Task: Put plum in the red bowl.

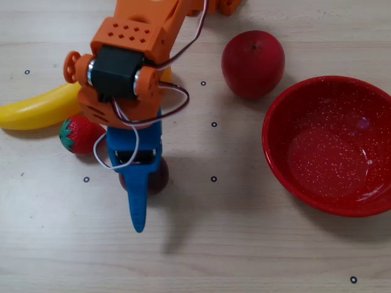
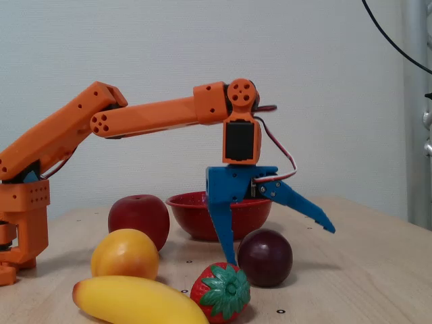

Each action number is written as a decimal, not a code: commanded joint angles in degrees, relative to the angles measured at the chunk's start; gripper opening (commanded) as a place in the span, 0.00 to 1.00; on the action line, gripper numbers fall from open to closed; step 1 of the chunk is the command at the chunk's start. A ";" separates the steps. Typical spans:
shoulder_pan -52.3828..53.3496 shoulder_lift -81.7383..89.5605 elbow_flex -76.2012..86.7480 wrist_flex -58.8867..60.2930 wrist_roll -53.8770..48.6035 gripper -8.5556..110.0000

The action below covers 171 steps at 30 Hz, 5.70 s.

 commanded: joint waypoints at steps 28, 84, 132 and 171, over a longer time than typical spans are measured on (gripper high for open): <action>-1.32 1.49 -5.10 -2.29 0.62 0.56; -1.49 1.41 -3.43 -2.37 2.81 0.38; 6.77 48.16 21.53 8.26 -6.68 0.07; 41.75 47.37 57.04 -42.54 -10.11 0.07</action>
